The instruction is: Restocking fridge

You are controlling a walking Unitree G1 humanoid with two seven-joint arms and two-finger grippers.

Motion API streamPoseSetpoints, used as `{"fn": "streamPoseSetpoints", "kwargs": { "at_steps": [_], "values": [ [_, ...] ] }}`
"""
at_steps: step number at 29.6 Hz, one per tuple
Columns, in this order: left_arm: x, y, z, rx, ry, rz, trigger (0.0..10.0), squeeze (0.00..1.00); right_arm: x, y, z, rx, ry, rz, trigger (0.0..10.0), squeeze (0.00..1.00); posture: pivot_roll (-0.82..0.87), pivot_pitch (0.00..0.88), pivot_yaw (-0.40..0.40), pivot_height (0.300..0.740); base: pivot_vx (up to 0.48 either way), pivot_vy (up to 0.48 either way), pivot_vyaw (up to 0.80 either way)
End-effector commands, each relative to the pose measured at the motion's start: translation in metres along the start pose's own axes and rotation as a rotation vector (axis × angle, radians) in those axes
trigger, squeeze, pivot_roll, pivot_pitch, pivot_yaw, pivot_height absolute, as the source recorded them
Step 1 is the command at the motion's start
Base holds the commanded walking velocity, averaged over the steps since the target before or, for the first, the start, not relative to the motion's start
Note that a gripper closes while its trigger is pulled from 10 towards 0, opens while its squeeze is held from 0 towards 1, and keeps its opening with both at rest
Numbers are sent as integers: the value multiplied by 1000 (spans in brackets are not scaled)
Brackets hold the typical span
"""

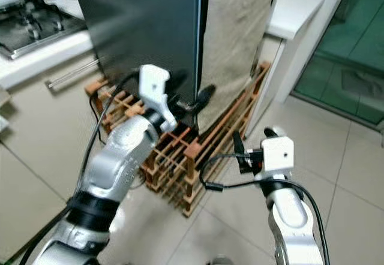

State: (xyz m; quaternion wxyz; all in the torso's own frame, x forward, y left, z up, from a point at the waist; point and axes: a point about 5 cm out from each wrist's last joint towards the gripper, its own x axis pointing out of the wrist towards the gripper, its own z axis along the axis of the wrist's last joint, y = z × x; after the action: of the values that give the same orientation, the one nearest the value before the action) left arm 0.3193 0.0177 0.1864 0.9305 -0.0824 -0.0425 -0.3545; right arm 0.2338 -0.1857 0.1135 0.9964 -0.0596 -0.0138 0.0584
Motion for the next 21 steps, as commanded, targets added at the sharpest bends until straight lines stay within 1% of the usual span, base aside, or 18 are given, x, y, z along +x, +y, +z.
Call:
{"fn": "streamPoseSetpoints", "kwargs": {
  "at_steps": [1, 3, 6, 12, 18, 21],
  "values": [
    [1, 2, -4, 6, 24, 5, 10000, 0, 0, -1, 4, -11, -15, -10, 10000, 263, -228, 35, 30, 740, 0, 0, 0],
    [8, 7, -5, -4, 27, 34, 10000, 0, -2, -1, 4, -9, -15, -16, 10000, 259, -232, 39, 31, 740, 0, 0, 0],
    [17, 12, -3, 2, 16, 78, 10000, 0, -5, -1, 4, -7, -10, -19, 10000, 259, -236, 45, 31, 740, 0, 0, 0],
    [32, 14, 4, 8, -16, 122, 10000, 0, -13, 2, 2, -3, 3, -12, 10000, 259, -251, 61, 32, 740, 0, 0, 0],
    [40, 9, 10, -25, -42, 102, 10000, 0, -19, 1, 0, -4, 15, -20, 10000, 263, -266, 72, 35, 740, 0, 0, 0],
    [50, 2, 14, -40, -61, 81, 10000, 0, -20, 0, 1, -6, 19, -21, 10000, 259, -271, 76, 33, 740, 0, 0, 0]
  ]
}}
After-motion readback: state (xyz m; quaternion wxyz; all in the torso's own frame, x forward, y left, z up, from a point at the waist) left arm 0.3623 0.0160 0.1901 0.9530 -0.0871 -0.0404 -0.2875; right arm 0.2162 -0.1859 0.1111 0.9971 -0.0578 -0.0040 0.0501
